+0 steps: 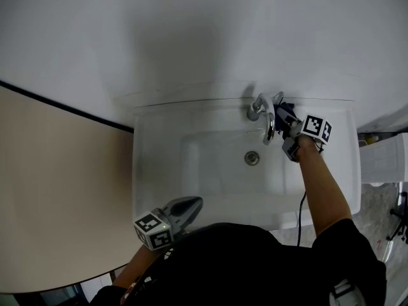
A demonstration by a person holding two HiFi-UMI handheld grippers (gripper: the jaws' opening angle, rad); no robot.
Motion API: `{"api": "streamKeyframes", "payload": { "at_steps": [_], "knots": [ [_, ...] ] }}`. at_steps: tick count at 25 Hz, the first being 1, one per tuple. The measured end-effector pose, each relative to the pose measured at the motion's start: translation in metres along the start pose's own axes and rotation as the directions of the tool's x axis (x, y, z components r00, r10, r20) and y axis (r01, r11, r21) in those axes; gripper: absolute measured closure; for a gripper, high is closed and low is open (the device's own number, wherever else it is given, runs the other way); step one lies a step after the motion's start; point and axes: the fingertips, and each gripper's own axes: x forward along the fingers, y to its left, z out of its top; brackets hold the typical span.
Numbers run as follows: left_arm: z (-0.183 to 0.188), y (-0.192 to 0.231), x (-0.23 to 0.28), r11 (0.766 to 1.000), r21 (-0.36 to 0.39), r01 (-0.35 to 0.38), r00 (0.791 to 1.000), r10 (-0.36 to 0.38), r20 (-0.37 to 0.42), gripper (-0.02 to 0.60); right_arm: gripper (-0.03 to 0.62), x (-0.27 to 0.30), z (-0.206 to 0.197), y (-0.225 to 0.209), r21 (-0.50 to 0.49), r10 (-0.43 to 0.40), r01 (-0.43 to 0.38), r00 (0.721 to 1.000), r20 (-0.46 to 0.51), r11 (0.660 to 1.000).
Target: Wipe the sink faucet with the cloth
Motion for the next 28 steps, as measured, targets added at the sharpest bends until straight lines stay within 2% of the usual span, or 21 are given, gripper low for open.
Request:
{"api": "streamKeyframes", "payload": {
  "at_steps": [2, 4, 5, 7, 8, 9, 10, 12, 13, 14, 15, 16, 18, 20, 21, 22, 23, 24, 25, 26, 28],
  "knots": [
    [-0.001, 0.000, 0.000, 1.000, 0.009, 0.003, 1.000, -0.003, 0.010, 0.591, 0.473, -0.020, -0.015, 0.021, -0.051, 0.025, -0.028, 0.998, -0.051, 0.998],
    [0.001, 0.002, -0.002, 1.000, 0.013, 0.009, 0.999, -0.010, 0.031, 0.591, 0.474, -0.042, -0.011, 0.053, -0.153, 0.064, -0.073, 0.996, -0.065, 0.986],
    [0.004, 0.006, -0.004, 1.000, 0.014, 0.016, 0.999, -0.017, 0.046, 0.591, 0.474, -0.053, -0.002, 0.072, -0.237, 0.070, -0.083, 0.996, -0.062, 0.968],
    [0.012, 0.016, -0.013, 0.999, 0.034, 0.029, 0.997, -0.031, 0.068, 0.591, 0.474, -0.069, 0.017, 0.117, -0.426, 0.061, -0.080, 0.996, -0.059, 0.901],
    [0.016, 0.024, -0.018, 0.998, 0.055, 0.030, 0.997, -0.034, 0.074, 0.591, 0.476, -0.072, 0.022, 0.143, -0.520, 0.053, -0.081, 0.996, -0.070, 0.850],
    [0.020, 0.030, -0.023, 0.997, 0.074, 0.031, 0.996, -0.037, 0.084, 0.591, 0.476, -0.073, 0.024, 0.169, -0.616, 0.034, -0.084, 0.995, -0.093, 0.783],
    [0.025, 0.036, -0.027, 0.996, 0.088, 0.029, 0.994, -0.038, 0.100, 0.591, 0.476, -0.070, 0.024, 0.194, -0.712, -0.003, -0.089, 0.992, -0.126, 0.697],
    [0.035, 0.043, -0.032, 0.994, 0.111, 0.008, 0.991, -0.023, 0.132, 0.591, 0.476, -0.054, 0.013, 0.237, -0.870, -0.124, -0.132, 0.969, -0.215, 0.474],
    [0.038, 0.047, -0.035, 0.993, 0.116, -0.003, 0.989, -0.014, 0.149, 0.591, 0.476, -0.042, 0.003, 0.254, -0.916, -0.197, -0.184, 0.944, -0.266, 0.356],
    [0.040, 0.050, -0.038, 0.993, 0.116, -0.010, 0.986, -0.009, 0.167, 0.591, 0.476, -0.027, -0.010, 0.265, -0.936, -0.279, -0.251, 0.907, -0.316, 0.247],
    [0.042, 0.053, -0.041, 0.993, 0.116, -0.015, 0.983, -0.006, 0.183, 0.591, 0.476, -0.012, -0.027, 0.270, -0.933, -0.372, -0.327, 0.855, -0.361, 0.152],
    [0.045, 0.057, -0.045, 0.993, 0.114, -0.020, 0.981, -0.003, 0.196, 0.591, 0.476, 0.003, -0.045, 0.267, -0.911, -0.475, -0.406, 0.789, -0.389, 0.071],
    [0.049, 0.066, -0.055, 0.993, 0.115, -0.029, 0.978, 0.004, 0.210, 0.591, 0.476, 0.033, -0.080, 0.239, -0.832, -0.689, -0.551, 0.627, -0.364, -0.062],
    [0.050, 0.076, -0.064, 0.990, 0.131, -0.046, 0.976, 0.017, 0.217, 0.591, 0.476, 0.056, -0.097, 0.194, -0.726, -0.864, -0.670, 0.448, -0.228, -0.156],
    [0.050, 0.078, -0.068, 0.989, 0.141, -0.055, 0.975, 0.022, 0.222, 0.591, 0.476, 0.064, -0.099, 0.169, -0.672, -0.922, -0.720, 0.359, -0.147, -0.173],
    [0.050, 0.077, -0.071, 0.987, 0.149, -0.059, 0.973, 0.023, 0.229, 0.591, 0.476, 0.067, -0.098, 0.145, -0.625, -0.959, -0.762, 0.273, -0.075, -0.168],
    [0.052, 0.074, -0.075, 0.985, 0.159, -0.061, 0.972, 0.022, 0.235, 0.591, 0.476, 0.067, -0.096, 0.124, -0.590, -0.980, -0.794, 0.197, -0.014, -0.151],
    [0.054, 0.069, -0.079, 0.983, 0.173, -0.061, 0.971, 0.019, 0.237, 0.591, 0.476, 0.064, -0.093, 0.105, -0.570, -0.990, -0.812, 0.134, 0.035, -0.130],
    [0.055, 0.065, -0.085, 0.979, 0.194, -0.061, 0.972, 0.014, 0.233, 0.591, 0.476, 0.060, -0.091, 0.090, -0.567, -0.994, -0.816, 0.086, 0.071, -0.111],
    [0.055, 0.063, -0.093, 0.974, 0.218, -0.060, 0.975, 0.010, 0.223, 0.591, 0.476, 0.057, -0.091, 0.077, -0.580, -0.995, -0.809, 0.053, 0.090, -0.095],
    [0.053, 0.068, -0.109, 0.963, 0.262, -0.060, 0.979, 0.006, 0.202, 0.591, 0.476, 0.058, -0.104, 0.062, -0.626, -0.996, -0.776, 0.026, 0.091, -0.077]
  ]
}}
